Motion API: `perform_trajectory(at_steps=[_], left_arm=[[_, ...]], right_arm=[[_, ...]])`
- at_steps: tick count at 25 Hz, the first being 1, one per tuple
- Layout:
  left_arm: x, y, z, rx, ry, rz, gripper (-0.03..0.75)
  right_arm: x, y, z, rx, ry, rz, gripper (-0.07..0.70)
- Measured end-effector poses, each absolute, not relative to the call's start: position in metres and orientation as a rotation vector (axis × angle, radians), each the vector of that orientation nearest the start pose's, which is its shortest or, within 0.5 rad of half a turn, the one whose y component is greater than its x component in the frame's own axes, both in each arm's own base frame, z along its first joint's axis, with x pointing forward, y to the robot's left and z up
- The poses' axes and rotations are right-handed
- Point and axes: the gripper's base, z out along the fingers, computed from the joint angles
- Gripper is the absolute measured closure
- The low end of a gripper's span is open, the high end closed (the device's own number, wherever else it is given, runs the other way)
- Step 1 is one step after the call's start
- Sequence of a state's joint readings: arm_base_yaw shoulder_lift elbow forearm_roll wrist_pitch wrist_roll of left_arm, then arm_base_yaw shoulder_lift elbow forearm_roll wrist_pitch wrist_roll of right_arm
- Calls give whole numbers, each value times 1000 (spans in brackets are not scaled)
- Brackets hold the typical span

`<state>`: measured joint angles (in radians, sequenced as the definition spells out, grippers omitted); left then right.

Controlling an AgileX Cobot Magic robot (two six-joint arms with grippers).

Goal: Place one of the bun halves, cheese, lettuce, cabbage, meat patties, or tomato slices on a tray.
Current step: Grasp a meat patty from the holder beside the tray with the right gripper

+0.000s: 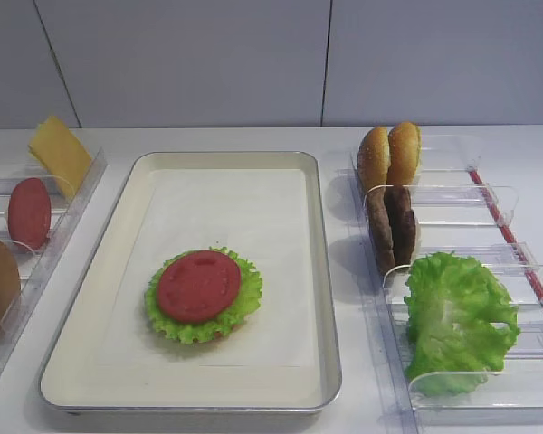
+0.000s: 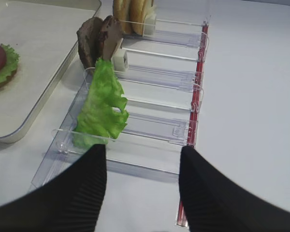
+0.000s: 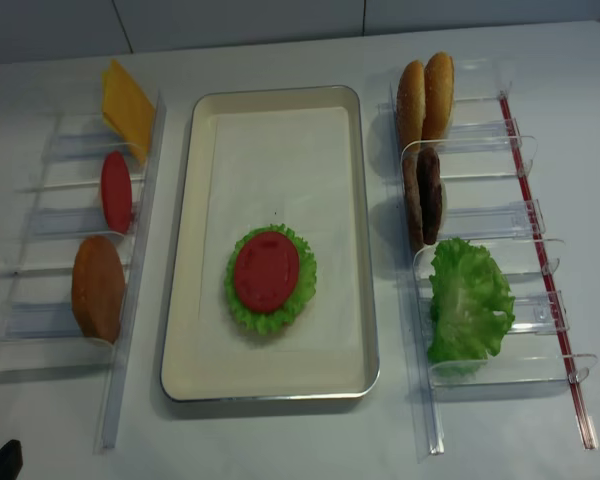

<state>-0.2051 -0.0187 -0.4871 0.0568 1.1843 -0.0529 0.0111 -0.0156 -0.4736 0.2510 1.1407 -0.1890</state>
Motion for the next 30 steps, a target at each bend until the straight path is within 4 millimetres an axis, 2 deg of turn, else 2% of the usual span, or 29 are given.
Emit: perform_trajectory(at_steps=[10,14,17,23,30], left_arm=[[-11,7,264,157,2156,-80,412],[-11,7,264,157,2156,-80,412],[-11,7,264,157,2156,-80,413],[-11,7,264,157,2156,-80,413],[-11,7,264,157,2156,-80,413]], right_arm=[[-8,25,270,-227,2071,271,255],[4,25,286,-221,2129,280,255],[21,25,305,-201,2191,297,255],[68,26,336,-195,2364,326,255],[117,35,363,-239,2496,395,255]])
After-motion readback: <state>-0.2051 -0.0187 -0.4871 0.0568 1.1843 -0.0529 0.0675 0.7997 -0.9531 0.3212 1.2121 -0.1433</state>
